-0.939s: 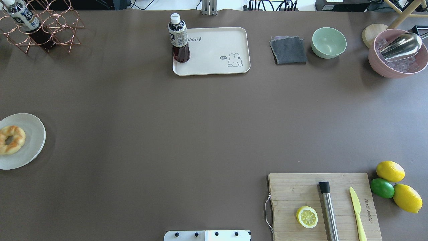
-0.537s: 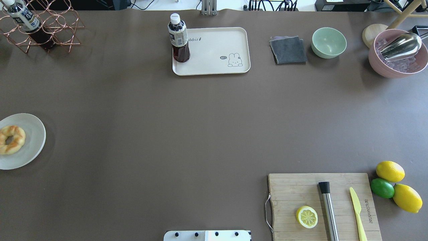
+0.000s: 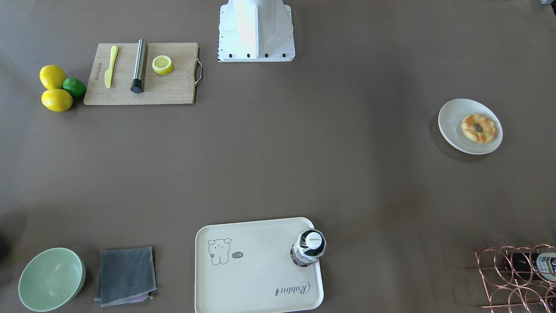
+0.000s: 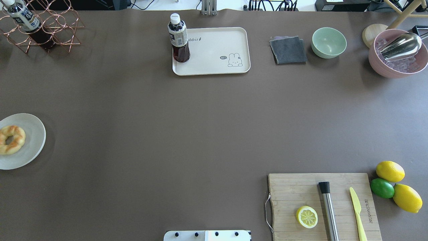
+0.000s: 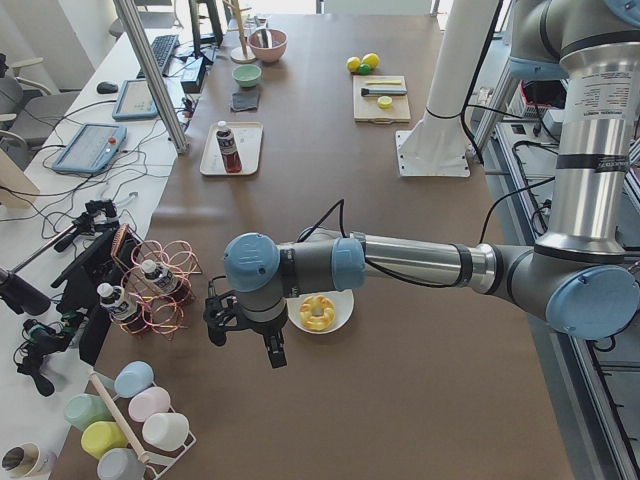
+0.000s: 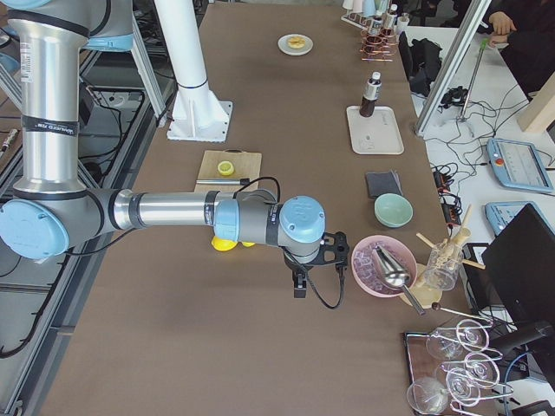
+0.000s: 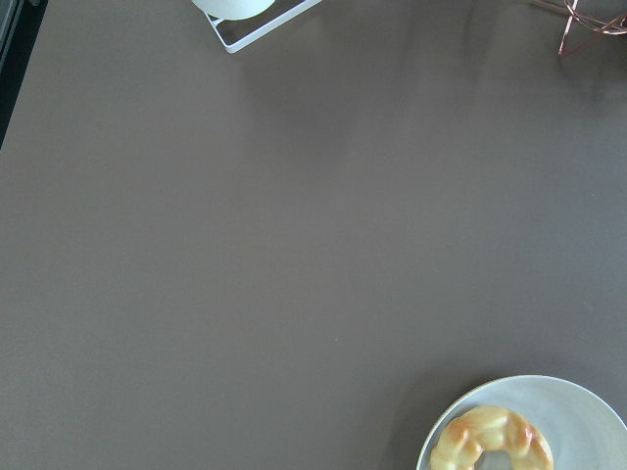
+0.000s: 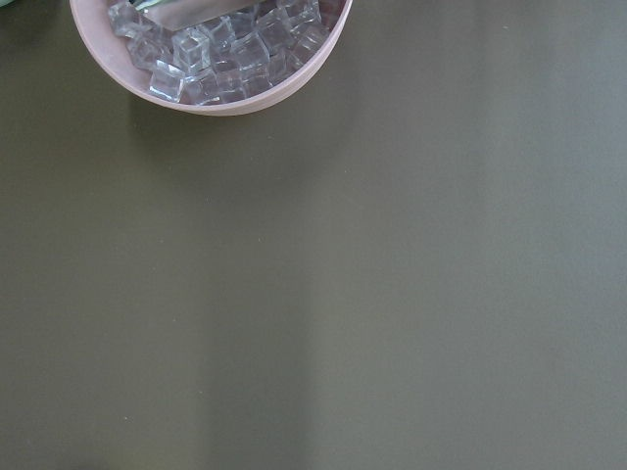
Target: Place donut on tray
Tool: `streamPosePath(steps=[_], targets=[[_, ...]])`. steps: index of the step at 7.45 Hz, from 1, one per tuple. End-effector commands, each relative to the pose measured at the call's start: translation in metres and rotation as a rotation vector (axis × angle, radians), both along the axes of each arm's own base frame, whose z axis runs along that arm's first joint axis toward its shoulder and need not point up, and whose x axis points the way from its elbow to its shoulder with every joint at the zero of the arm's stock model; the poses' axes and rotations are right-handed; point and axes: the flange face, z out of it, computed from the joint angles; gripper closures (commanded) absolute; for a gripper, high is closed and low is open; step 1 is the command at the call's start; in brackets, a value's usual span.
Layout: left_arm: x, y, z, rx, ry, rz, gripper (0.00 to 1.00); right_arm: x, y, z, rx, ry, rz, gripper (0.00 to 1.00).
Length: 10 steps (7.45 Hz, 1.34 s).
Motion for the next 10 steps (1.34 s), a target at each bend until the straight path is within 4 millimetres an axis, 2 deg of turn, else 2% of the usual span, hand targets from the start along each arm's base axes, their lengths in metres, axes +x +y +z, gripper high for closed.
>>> streamPosePath(steps=[1, 4, 6, 10], targets=[[0.001, 0.003, -0.004, 0.009, 0.0, 0.001, 0.02, 0.001, -0.001, -0.004, 0.004, 0.003, 0.004, 0.0], [0.003, 0.001, -0.007, 0.035, -0.006, 0.004, 0.02, 0.001, -0.002, -0.005, 0.007, 0.004, 0.004, 0.0], [0.017, -0.007, -0.013, 0.063, -0.014, 0.032, 0.02, 0.001, -0.001, -0.004, 0.006, 0.005, 0.004, 0.0], [0.019, 0.001, -0.015, 0.105, -0.022, 0.041, 0.02, 0.001, -0.003, -0.004, 0.007, 0.011, 0.004, 0.0]])
